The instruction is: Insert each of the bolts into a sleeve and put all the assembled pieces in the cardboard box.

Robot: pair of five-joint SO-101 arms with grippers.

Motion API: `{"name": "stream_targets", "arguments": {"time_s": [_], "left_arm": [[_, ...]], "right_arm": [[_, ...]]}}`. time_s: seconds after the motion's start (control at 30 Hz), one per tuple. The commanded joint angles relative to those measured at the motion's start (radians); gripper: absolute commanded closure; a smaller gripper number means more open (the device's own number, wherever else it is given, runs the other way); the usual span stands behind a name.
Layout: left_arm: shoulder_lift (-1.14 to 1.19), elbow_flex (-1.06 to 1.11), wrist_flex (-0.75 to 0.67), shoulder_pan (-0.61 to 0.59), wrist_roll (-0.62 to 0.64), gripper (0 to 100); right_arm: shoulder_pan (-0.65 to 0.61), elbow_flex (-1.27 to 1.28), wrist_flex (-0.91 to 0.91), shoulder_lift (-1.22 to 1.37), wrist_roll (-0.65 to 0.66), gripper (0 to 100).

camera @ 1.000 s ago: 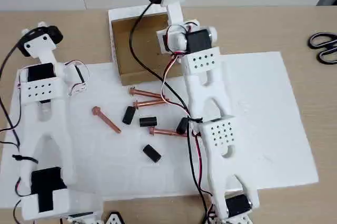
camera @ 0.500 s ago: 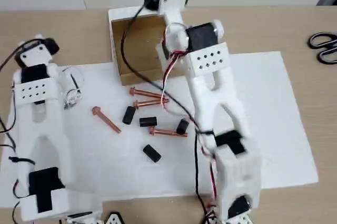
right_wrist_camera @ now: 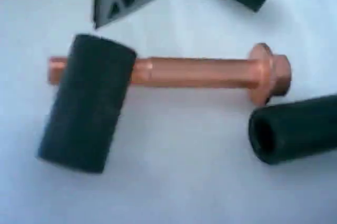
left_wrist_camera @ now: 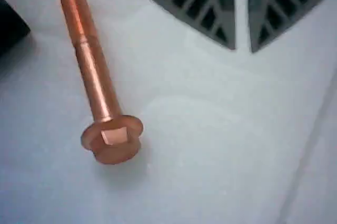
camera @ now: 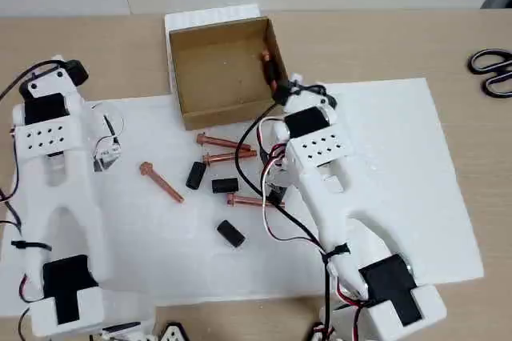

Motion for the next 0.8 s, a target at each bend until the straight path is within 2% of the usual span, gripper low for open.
{"name": "stream_targets", "arguments": {"time_s": [0.0, 0.13, 0.47, 0.57, 0.77], "left_arm": [[-0.008, -0.038, 0.008, 0.002, -0.005, 99], [-0.008, -0.038, 0.009, 0.002, -0.005, 99], [-0.008, -0.038, 0.003, 0.014, -0.005, 99], [-0.008, -0.038, 0.003, 0.014, -0.005, 99], [-0.006, -0.038, 0.008, 0.014, -0.005, 99]], "right_arm": [[0.024, -0.002, -0.065, 0.002, -0.13, 83.2], [0.039, -0.048, -0.108, 0.01, -0.256, 83.3], [-0.128, -0.046, -0.117, 0.016, -0.265, 83.3], [-0.124, -0.037, -0.134, 0.042, -0.264, 83.3], [-0.038, -0.025, -0.137, 0.097, -0.261, 83.3]]}}
